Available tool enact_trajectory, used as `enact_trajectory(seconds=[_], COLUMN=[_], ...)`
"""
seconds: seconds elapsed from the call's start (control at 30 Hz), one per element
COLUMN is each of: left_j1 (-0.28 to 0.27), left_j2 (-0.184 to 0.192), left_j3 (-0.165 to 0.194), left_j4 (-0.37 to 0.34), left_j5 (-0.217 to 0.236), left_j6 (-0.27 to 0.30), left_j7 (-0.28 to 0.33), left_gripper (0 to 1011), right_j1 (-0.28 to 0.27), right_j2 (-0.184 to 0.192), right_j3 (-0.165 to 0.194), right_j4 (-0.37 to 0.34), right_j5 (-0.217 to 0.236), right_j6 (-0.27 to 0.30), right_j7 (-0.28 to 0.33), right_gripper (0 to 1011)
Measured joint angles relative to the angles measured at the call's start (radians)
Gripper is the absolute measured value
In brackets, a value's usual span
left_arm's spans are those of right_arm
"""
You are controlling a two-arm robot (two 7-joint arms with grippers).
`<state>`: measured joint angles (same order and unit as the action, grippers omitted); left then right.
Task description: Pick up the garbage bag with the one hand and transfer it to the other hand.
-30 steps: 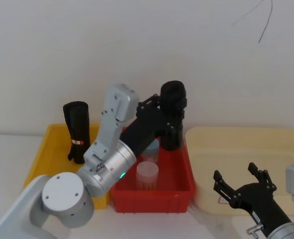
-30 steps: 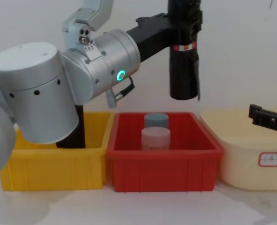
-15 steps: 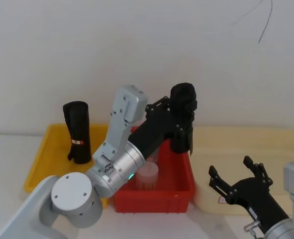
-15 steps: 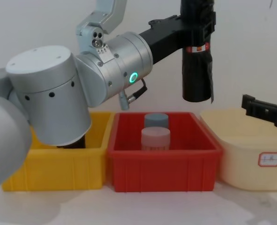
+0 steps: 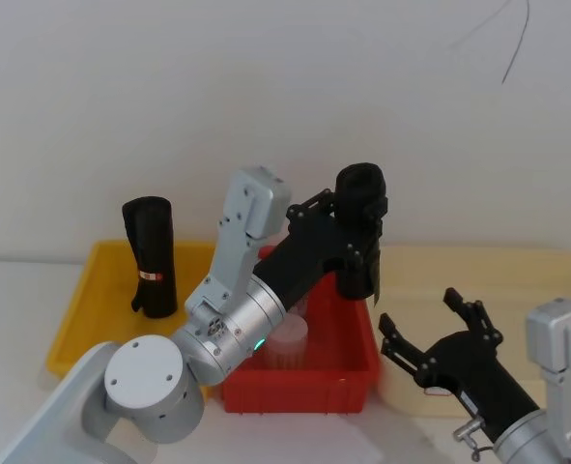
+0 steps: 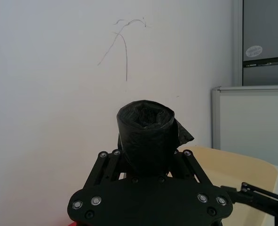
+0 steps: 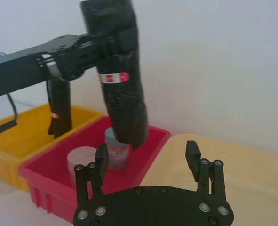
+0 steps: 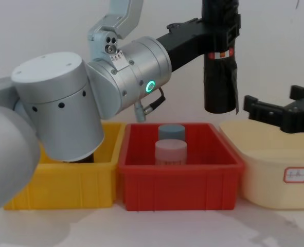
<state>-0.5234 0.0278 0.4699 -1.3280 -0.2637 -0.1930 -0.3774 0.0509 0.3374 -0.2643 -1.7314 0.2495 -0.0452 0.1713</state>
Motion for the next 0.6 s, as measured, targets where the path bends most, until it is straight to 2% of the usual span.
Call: enact_trajectory(seconds=[0.33, 0.6], left_j1=[-0.001, -0.002], left_j2=[-0.002, -0.003], left_j3=[0.001, 0.001], left_j4=[0.003, 0.004], left_j5=[-0.002, -0.003], left_j6=[-0.001, -0.001], left_j7=[-0.002, -0.003], left_gripper=[382, 383], right_j1=[0.054, 0.095], right_j2=[-0.017, -0.038], right_j3=[-0.033, -0.045], right_j4=[0.059, 0.111], right_j5=[-0.006, -0.017], right_j6=[-0.024, -0.048], right_j7=[0.061, 0.084], right_gripper=[1001, 1001])
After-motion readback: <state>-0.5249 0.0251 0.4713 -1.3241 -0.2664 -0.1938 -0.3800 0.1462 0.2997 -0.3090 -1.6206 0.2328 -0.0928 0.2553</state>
